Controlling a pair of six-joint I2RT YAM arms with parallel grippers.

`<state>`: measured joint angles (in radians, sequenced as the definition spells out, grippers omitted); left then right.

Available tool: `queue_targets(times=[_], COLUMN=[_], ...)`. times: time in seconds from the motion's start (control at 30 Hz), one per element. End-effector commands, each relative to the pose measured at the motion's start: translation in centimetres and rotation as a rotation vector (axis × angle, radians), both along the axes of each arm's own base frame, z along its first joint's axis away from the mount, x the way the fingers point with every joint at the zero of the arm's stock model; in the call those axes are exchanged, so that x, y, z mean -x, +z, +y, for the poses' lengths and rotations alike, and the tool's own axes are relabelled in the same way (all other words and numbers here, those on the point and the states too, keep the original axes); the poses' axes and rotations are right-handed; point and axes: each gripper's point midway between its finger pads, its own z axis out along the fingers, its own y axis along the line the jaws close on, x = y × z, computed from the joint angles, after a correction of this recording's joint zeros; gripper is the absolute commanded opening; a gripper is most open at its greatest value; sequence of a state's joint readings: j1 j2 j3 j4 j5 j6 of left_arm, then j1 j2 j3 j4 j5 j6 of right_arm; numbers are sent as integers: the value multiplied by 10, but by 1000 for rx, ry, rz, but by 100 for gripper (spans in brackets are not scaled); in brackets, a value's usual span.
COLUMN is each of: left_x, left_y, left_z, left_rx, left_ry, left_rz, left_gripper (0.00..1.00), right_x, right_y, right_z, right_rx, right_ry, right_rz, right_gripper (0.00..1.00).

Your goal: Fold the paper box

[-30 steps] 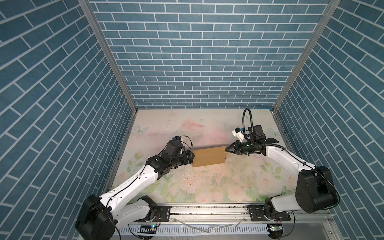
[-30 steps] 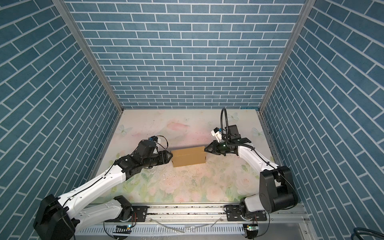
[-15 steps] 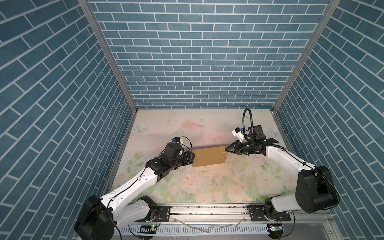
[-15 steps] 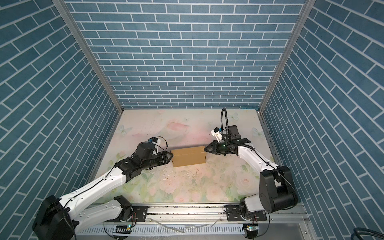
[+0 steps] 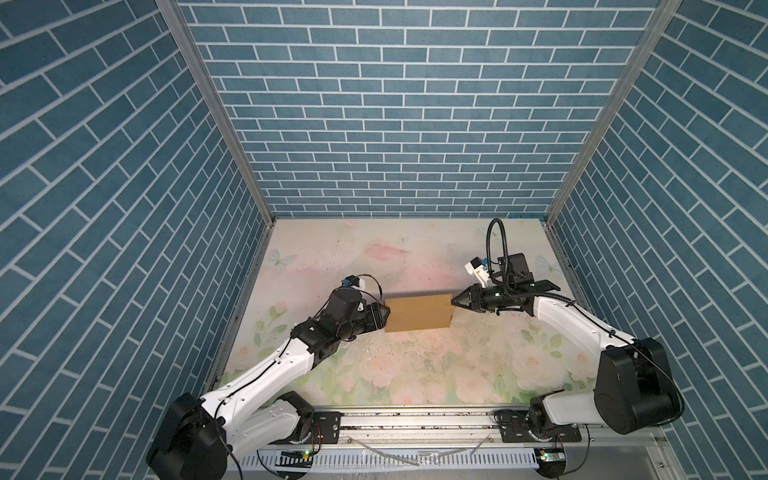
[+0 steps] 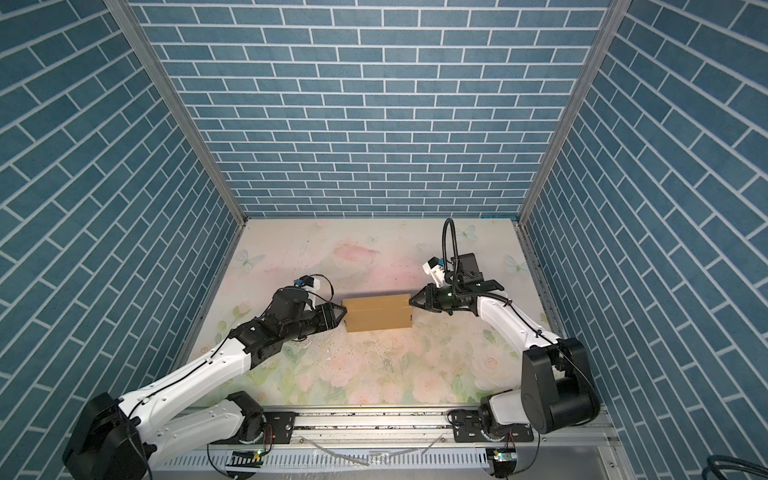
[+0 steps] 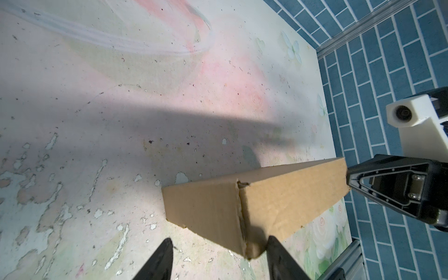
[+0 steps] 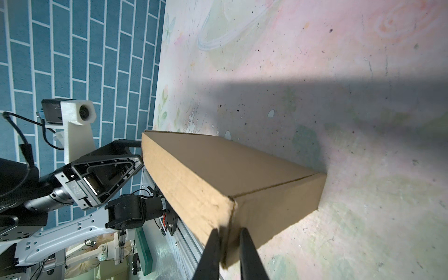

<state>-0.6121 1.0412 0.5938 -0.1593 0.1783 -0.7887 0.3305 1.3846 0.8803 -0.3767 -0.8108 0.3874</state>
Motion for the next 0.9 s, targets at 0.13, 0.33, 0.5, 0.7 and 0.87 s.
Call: queue_targets(times=[0.13,0.33,0.5,0.7,0.87], left_x=[37,44,49,58,63], left_y=[-49,-42,-35,-42,-48], left_z=[26,31,36,44,51], left_rx=[-106,-97,-87,-90,-97], left_ry=[14,17,27,47,67], left_rz=[170,161,150,164,172], left_gripper=[59,59,59,59,59], right_x=[43,48,50,51,52], right_y=[-45,-41,-33,-34,-35], right_z=[-1,0,0,-2,-1], right_rx=[127,130,122,128,121], right_ry=[55,46,38,22,16], right_rz=[133,118,99,101,104], right_gripper=[19,20,22,24,25])
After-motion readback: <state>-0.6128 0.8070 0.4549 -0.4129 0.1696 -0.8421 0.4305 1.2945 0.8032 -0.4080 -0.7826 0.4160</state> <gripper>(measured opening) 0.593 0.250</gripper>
